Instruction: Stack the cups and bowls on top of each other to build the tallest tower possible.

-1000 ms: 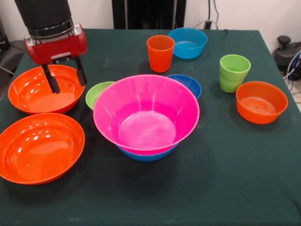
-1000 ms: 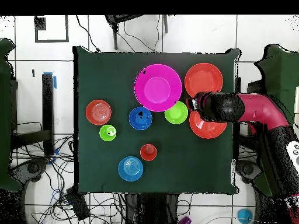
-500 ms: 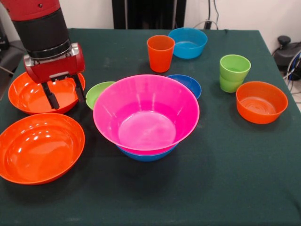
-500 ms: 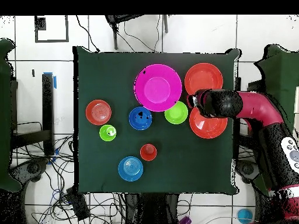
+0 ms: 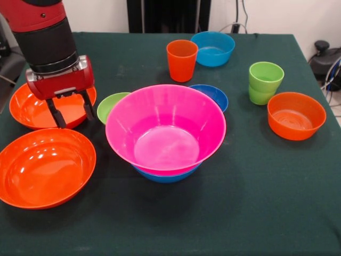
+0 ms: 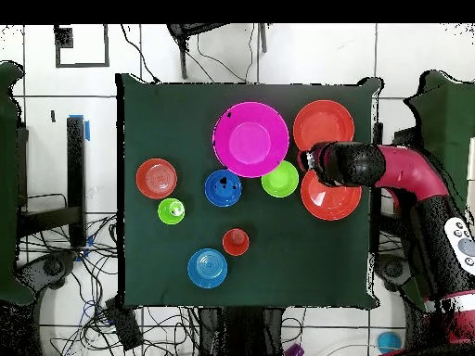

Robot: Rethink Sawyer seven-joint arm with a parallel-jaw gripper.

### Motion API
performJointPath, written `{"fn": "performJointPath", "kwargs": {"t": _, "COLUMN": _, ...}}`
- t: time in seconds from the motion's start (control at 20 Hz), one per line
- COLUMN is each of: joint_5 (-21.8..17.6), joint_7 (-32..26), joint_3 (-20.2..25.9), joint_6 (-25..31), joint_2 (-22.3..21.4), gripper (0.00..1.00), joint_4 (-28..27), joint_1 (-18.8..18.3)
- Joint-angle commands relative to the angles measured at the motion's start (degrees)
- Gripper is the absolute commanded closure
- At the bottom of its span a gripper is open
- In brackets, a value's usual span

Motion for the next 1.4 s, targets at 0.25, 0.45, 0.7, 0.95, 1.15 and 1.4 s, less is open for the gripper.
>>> {"fn": "performJointPath", "kwargs": {"t": 0.25, "joint_5": -3.3, "joint_7": -6.7, "joint_3": -7.3, "joint_6": 4.3, "joint_2": 0.4, "gripper": 0.00, "joint_4": -1.4, "joint_1": 3.2}}
{"fn": "performJointPath", "kwargs": {"t": 0.45, "joint_5": -2.8, "joint_7": -6.6, "joint_3": -8.3, "joint_6": 6.5, "joint_2": -0.3, "gripper": 0.00, "joint_4": -2.1, "joint_1": 4.1}}
{"fn": "performJointPath", "kwargs": {"t": 0.7, "joint_5": -1.8, "joint_7": -8.2, "joint_3": -8.2, "joint_6": 6.8, "joint_2": -1.0, "gripper": 0.00, "joint_4": -2.0, "joint_1": 4.1}}
{"fn": "performJointPath", "kwargs": {"t": 0.95, "joint_5": 1.9, "joint_7": -9.9, "joint_3": -5.5, "joint_6": 12.2, "joint_2": -0.7, "gripper": 0.00, "joint_4": -7.2, "joint_1": 6.7}}
{"fn": "performJointPath", "kwargs": {"t": 1.15, "joint_5": 5.4, "joint_7": -6.3, "joint_3": -5.4, "joint_6": 17.9, "joint_2": 0.6, "gripper": 0.00, "joint_4": -13.5, "joint_1": 9.7}}
{"fn": "performJointPath", "kwargs": {"t": 1.4, "joint_5": 5.5, "joint_7": -3.1, "joint_3": -7.0, "joint_6": 20.8, "joint_2": 1.0, "gripper": 0.00, "joint_4": -17.8, "joint_1": 12.7}}
